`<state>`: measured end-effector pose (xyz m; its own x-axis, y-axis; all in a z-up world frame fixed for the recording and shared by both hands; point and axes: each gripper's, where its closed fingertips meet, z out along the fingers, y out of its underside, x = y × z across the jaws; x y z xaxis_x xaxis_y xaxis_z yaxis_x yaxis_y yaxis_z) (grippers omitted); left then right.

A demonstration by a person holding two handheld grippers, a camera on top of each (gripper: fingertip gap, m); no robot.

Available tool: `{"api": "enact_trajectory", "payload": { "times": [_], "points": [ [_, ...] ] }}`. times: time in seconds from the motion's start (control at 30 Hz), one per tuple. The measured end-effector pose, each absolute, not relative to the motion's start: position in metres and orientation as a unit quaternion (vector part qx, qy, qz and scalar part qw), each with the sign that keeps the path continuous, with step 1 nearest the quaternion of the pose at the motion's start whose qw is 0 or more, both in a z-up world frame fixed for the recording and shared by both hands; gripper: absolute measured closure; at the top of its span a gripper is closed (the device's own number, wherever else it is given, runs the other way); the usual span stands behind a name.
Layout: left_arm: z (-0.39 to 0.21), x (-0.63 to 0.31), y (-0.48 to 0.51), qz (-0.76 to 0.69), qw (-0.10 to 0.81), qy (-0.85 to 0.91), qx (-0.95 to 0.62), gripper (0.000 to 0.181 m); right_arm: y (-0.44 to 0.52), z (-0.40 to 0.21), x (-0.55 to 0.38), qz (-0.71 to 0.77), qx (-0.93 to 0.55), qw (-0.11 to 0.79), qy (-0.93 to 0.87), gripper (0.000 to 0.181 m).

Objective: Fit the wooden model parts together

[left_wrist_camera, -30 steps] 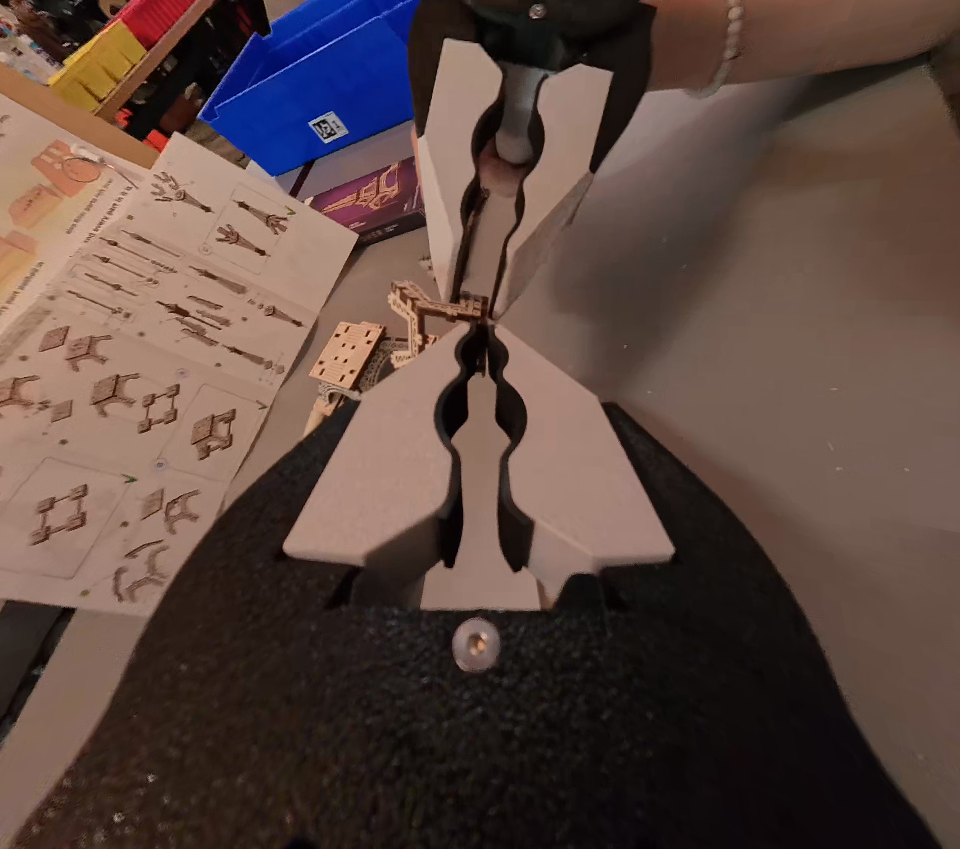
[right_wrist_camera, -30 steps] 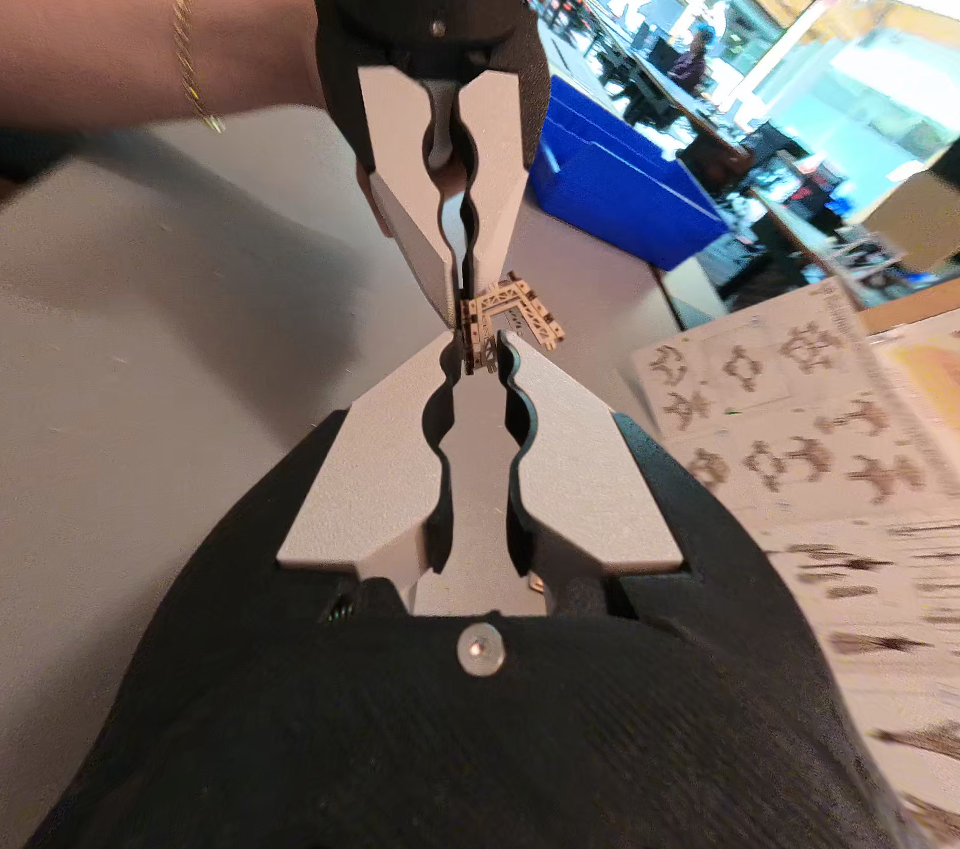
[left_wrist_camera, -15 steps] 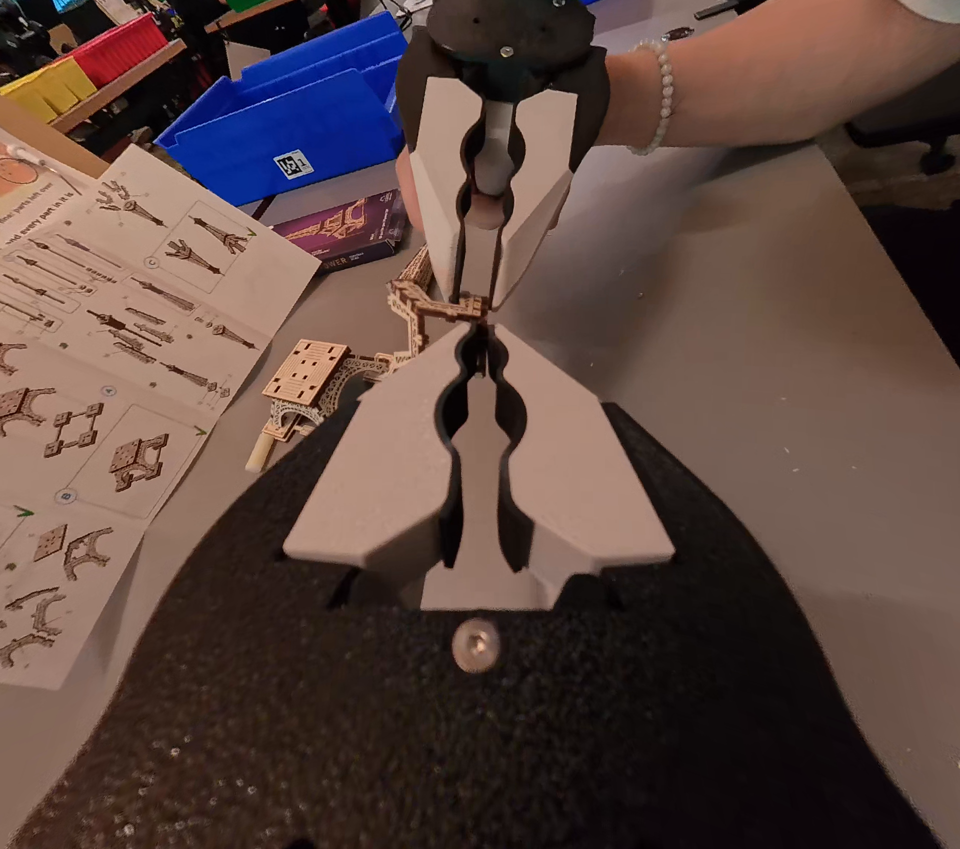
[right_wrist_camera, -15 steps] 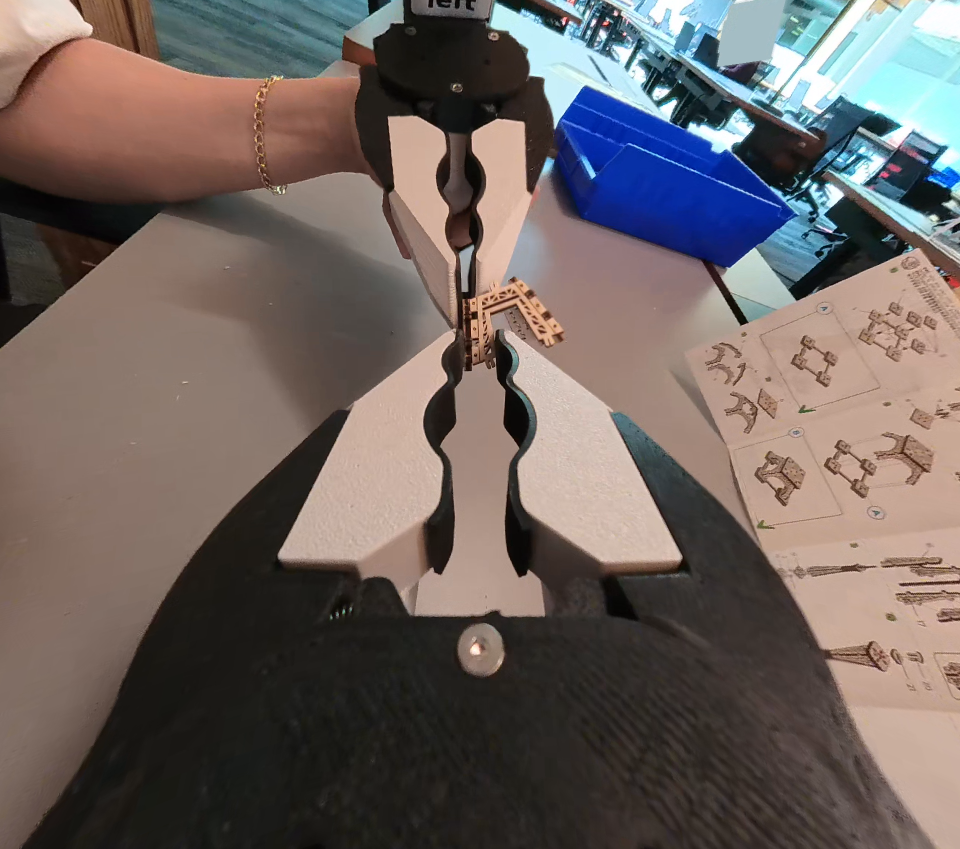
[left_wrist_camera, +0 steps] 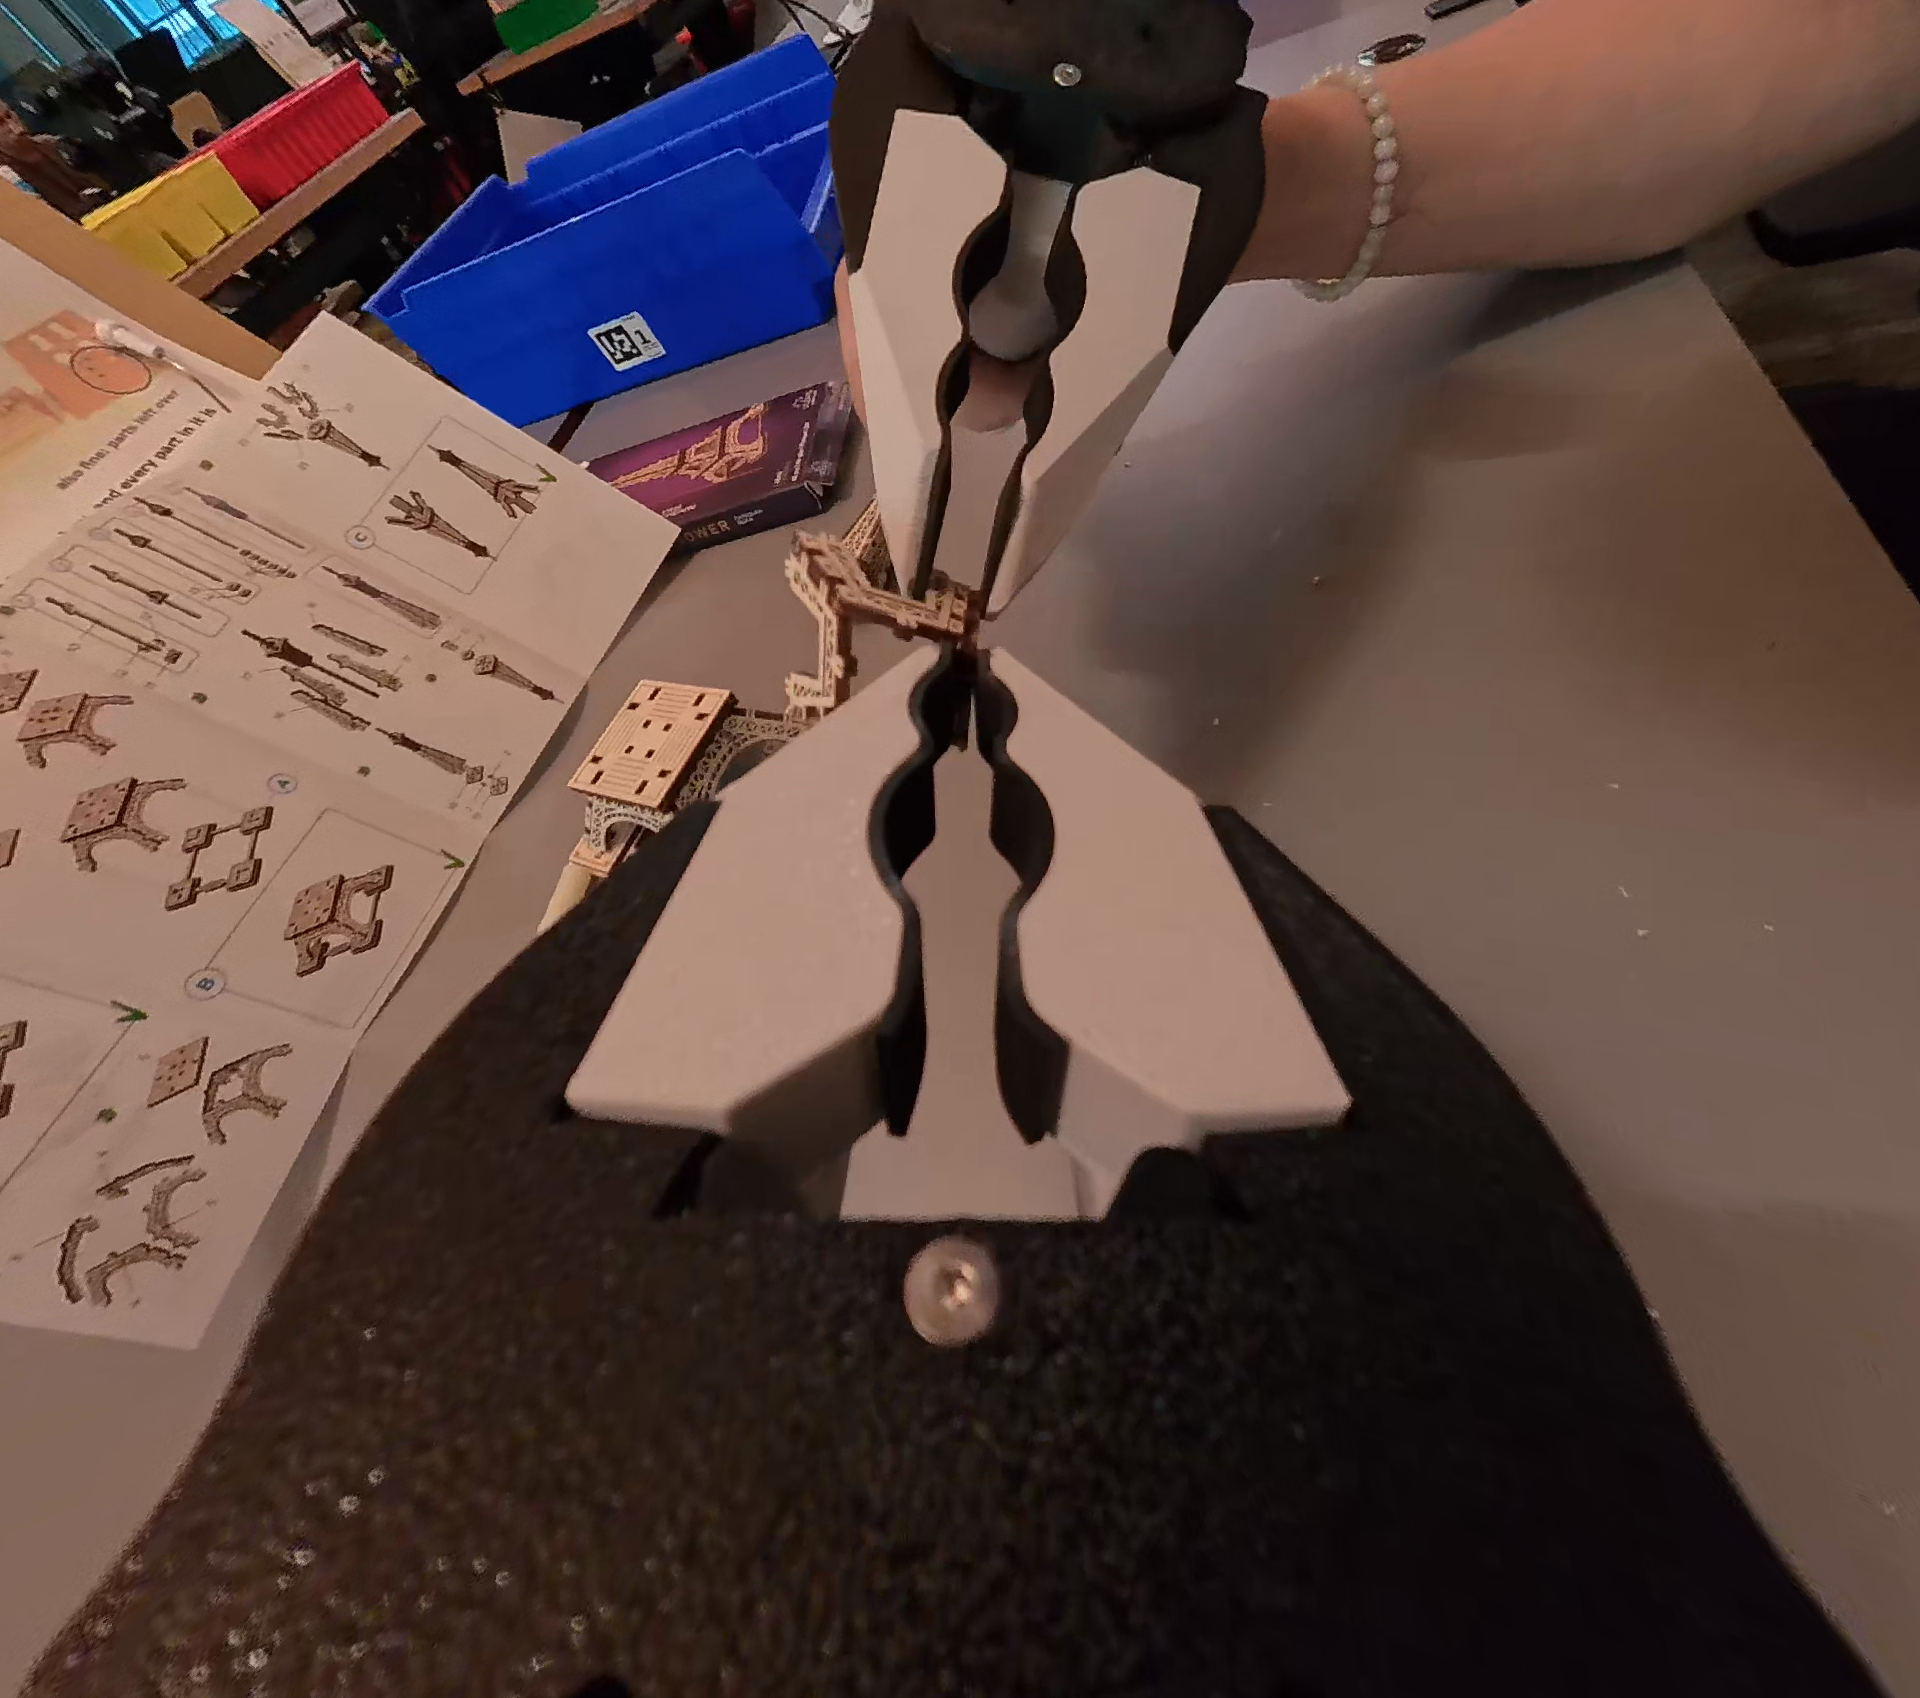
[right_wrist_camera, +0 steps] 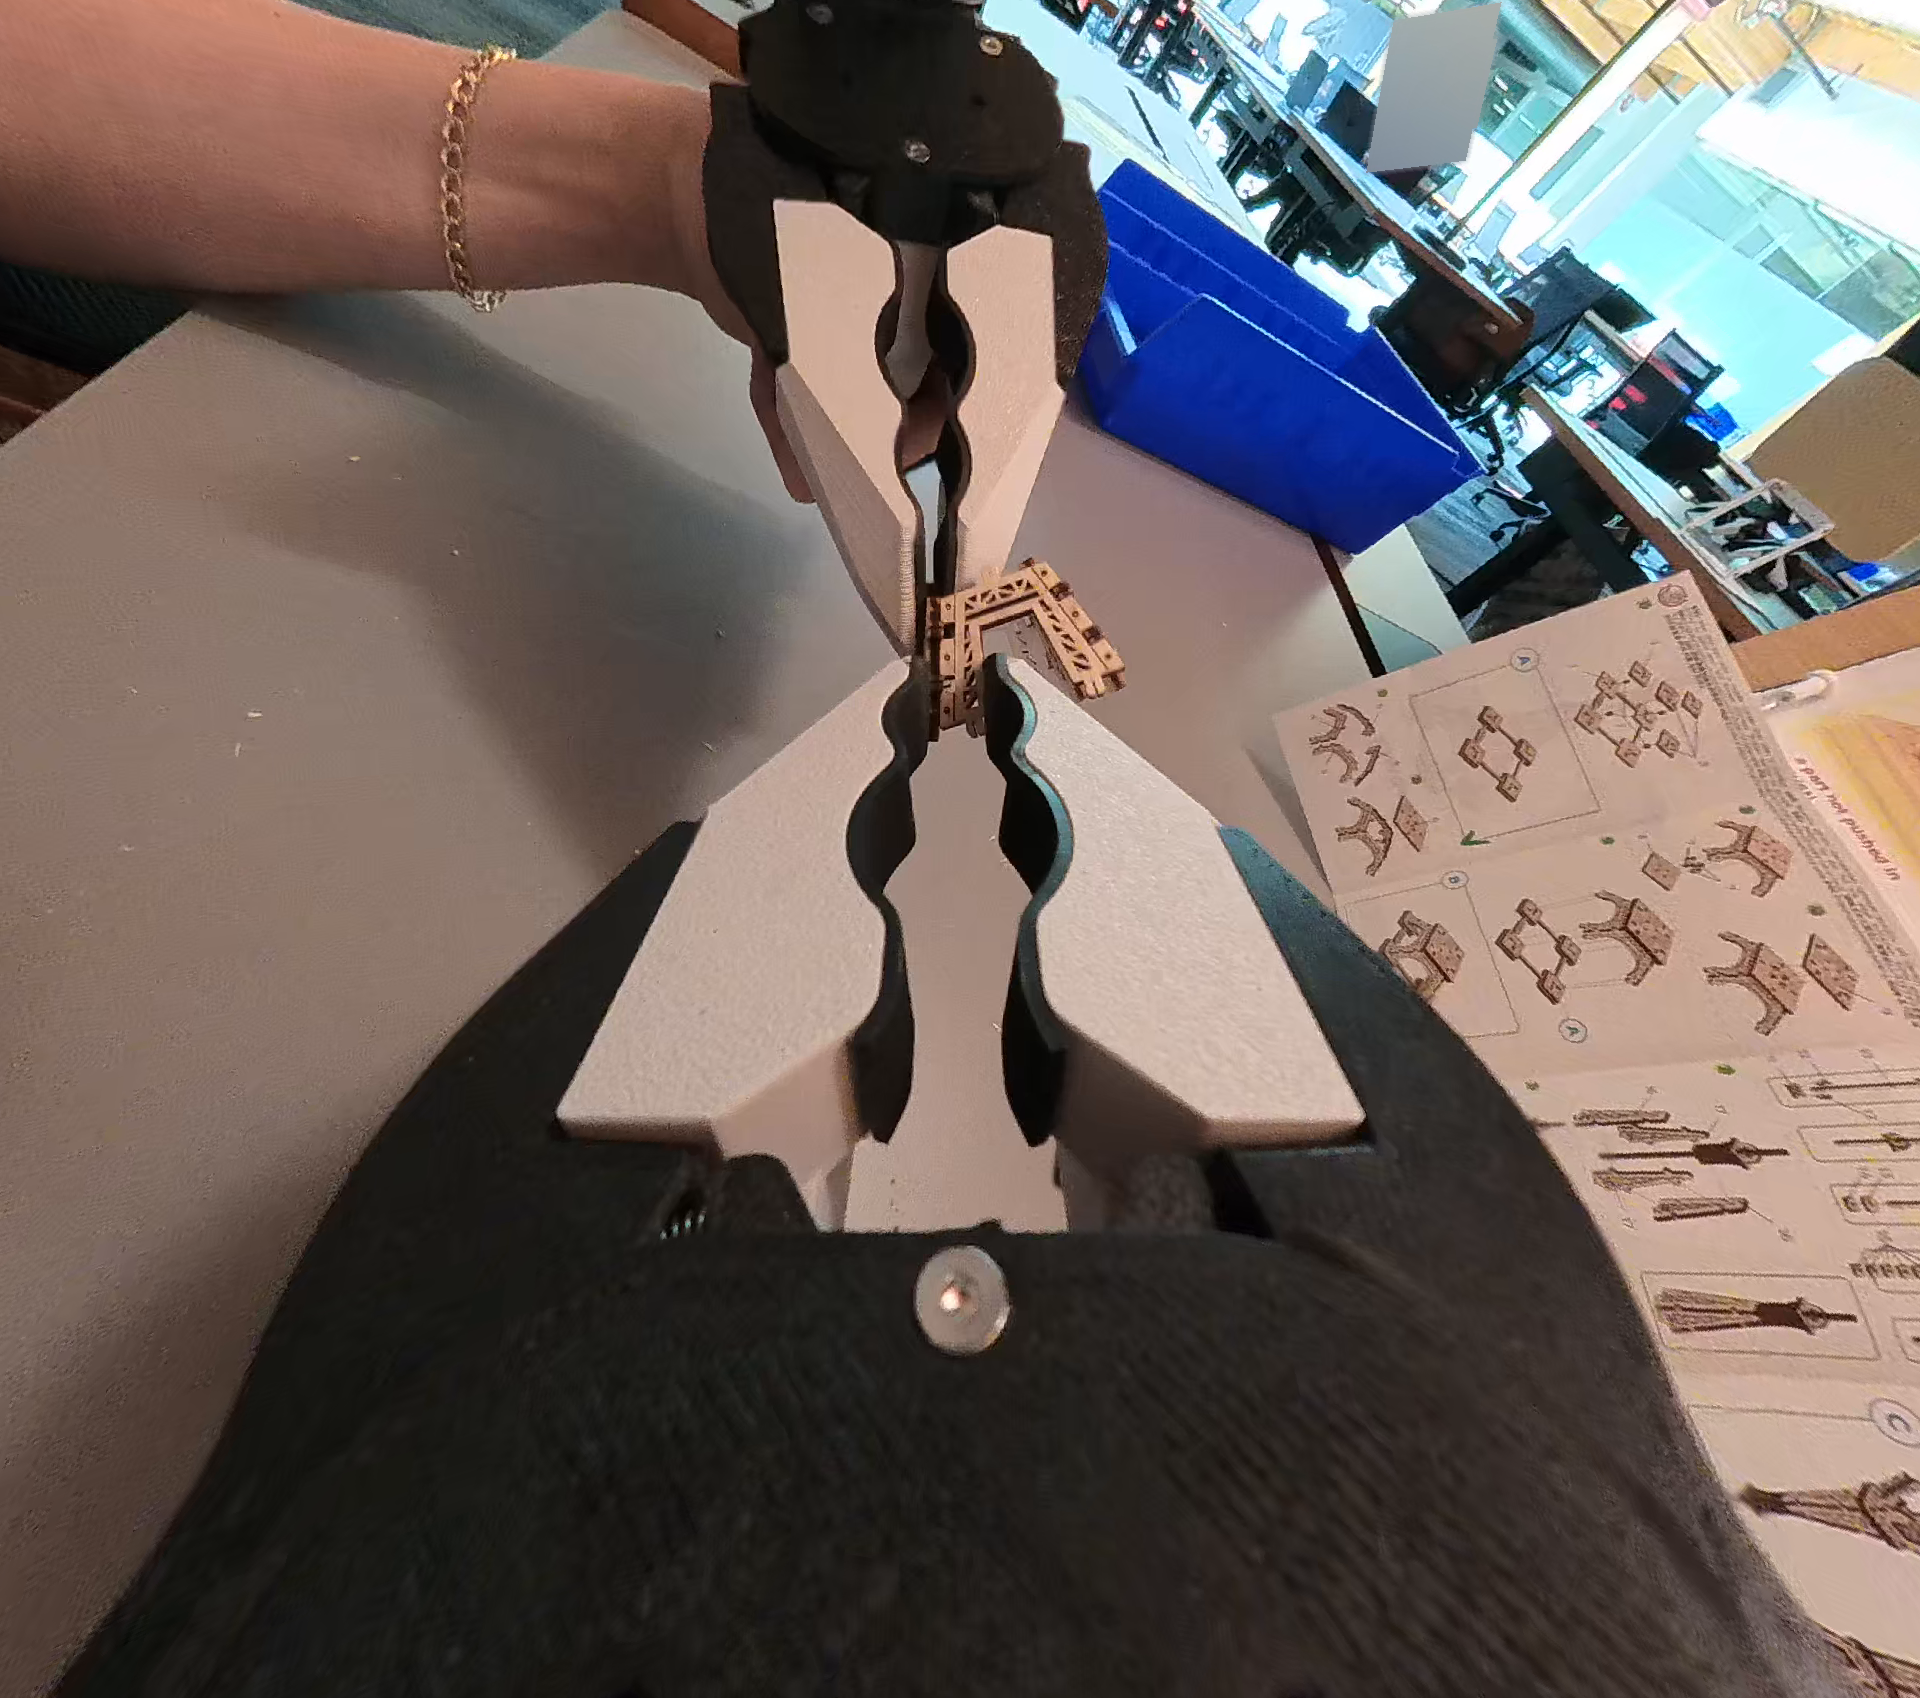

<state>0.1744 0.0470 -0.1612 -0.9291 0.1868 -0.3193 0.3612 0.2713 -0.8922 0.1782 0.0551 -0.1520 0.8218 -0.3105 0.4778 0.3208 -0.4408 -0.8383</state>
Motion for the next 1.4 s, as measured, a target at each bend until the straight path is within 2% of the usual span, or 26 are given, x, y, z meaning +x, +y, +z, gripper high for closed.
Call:
{"api": "enact_trajectory", "payload": {
  "times": [1.4],
  "points": [
    [-0.1671, 0.1823, 0.0454, -0.578, 0.067, 0.8, 0.147, 0.181, 0.0539, -0.158, 0.1861, -0.282, -0.799, 0.53, 0.039, 0.172]
  ]
}}
